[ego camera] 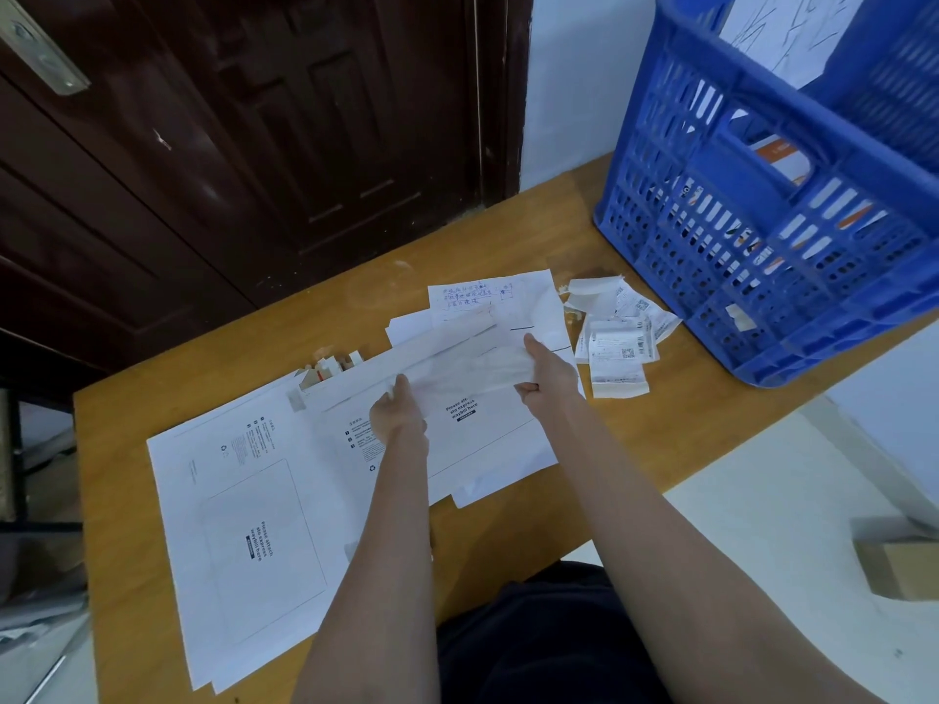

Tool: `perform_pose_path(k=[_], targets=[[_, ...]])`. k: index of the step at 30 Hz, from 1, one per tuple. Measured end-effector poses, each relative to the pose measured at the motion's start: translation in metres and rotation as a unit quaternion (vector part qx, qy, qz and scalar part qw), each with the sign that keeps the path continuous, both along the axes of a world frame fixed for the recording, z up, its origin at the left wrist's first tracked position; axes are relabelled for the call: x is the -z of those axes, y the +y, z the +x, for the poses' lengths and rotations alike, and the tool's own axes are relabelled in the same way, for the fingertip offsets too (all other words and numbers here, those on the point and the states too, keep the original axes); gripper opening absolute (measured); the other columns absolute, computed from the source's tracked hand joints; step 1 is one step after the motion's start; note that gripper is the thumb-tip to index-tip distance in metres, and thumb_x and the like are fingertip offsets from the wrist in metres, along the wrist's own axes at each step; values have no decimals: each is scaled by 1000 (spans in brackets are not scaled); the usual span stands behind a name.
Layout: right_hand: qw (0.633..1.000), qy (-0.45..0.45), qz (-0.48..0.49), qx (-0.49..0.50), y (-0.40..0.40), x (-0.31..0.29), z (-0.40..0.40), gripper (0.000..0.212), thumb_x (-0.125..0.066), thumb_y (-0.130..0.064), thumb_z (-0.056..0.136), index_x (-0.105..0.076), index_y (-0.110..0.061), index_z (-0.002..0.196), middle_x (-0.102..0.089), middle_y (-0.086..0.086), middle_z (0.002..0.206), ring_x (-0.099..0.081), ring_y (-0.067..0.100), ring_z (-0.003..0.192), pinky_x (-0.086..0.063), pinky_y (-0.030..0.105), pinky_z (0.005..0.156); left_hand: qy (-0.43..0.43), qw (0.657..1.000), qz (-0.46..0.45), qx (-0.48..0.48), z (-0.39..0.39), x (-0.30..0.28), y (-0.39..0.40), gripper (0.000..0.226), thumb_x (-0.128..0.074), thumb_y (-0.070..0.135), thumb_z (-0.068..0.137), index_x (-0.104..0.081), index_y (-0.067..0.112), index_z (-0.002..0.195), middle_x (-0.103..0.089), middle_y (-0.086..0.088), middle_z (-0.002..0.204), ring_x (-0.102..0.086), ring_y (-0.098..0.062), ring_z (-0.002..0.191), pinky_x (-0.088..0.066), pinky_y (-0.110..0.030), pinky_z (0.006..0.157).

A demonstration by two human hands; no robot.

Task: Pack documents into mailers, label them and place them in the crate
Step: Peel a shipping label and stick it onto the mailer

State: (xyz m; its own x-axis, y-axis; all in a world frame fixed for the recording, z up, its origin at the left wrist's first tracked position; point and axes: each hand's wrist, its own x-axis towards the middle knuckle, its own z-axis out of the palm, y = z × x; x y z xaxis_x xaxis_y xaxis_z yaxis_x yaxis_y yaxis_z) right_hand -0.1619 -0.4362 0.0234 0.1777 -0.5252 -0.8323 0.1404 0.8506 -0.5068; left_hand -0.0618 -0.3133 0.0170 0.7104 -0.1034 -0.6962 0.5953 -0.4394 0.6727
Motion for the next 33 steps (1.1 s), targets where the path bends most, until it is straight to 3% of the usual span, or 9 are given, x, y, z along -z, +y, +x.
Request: perform_pose_path(k=[4, 9, 13, 17, 21, 24, 28, 31, 33], targets=[[1000, 3, 9, 6, 3, 7, -1, 19, -73, -17, 83, -56, -11, 81, -57, 5, 86, -60, 19, 81, -57, 26, 61, 14, 1000, 7, -4, 0, 1, 3, 53, -40, 35, 101, -41, -5, 136, -37, -1, 69, -36, -12, 56, -30, -11, 26], [1000, -1, 18, 6, 1, 9, 2, 18, -74, -17, 83, -57, -10, 81, -58, 6, 87, -60, 21, 82, -57, 34, 82, 21, 997, 78, 20, 9, 10, 5, 46, -32, 10, 101, -31, 15, 146, -43, -8, 85, -34, -11, 51, -28, -16, 29], [998, -28, 44, 28, -1, 11, -7, 20, -72, -14, 84, -57, -10, 97, -60, 5, 92, -63, 18, 78, -47, 18, 37, -24, 993, 116, 5, 14, 24, 5, 60, -36, -3, 94, -19, 19, 148, -56, -10, 101, -48, -15, 67, -30, -19, 47], [988, -59, 43, 138, -26, 10, -33, 12, -67, -13, 87, -56, -13, 87, -55, 1, 77, -49, 10, 52, -32, 16, 34, -28, 989, 109, -96, 15, 17, 16, 54, -41, 17, 100, -18, 10, 148, -44, -16, 140, -50, -27, 124, -48, -25, 82], [989, -88, 51, 110, -26, 3, -39, 17, -70, -26, 85, -55, -19, 80, -54, -1, 69, -42, 8, 44, -27, 16, 33, 19, 996, -2, -85, -3, 7, -2, 66, -67, 36, 87, -37, 8, 138, -55, -6, 101, -56, -19, 75, -53, -33, 73], [986, -144, 40, 76, -25, 3, -38, 15, -66, -30, 89, -57, -19, 84, -58, -2, 74, -44, 6, 35, -24, 16, 29, -6, 1000, 6, -27, -20, 2, -19, 90, -83, 44, 66, -37, 7, 134, -52, -11, 123, -53, -26, 89, -49, -36, 81], [985, -165, 6, 46, -34, 2, -50, 17, -64, -34, 90, -59, -18, 92, -60, -1, 76, -47, 7, 40, -24, 16, 31, -77, 995, 59, 0, -28, -5, -38, 66, -83, 29, 71, -43, 5, 118, -56, -17, 123, -57, -35, 108, -47, -33, 78], [983, -178, 7, 35, -36, -2, -53, 19, -63, -35, 90, -59, -17, 96, -60, 0, 75, -45, 6, 35, -24, 16, 29, -55, 990, 80, 100, -37, 3, -54, 42, -81, 33, 73, -61, 0, 90, -61, -9, 86, -62, -32, 88, -47, -32, 70], [986, -166, 4, 26, -38, -4, -54, 20, -65, -36, 89, -60, -17, 94, -60, 0, 74, -44, 6, 36, -24, 16, 29, -53, 978, 112, 167, -45, 6, -64, 52, -76, 45, 75, -45, 8, 58, -49, -2, 60, -52, -22, 58, -43, -29, 58]])
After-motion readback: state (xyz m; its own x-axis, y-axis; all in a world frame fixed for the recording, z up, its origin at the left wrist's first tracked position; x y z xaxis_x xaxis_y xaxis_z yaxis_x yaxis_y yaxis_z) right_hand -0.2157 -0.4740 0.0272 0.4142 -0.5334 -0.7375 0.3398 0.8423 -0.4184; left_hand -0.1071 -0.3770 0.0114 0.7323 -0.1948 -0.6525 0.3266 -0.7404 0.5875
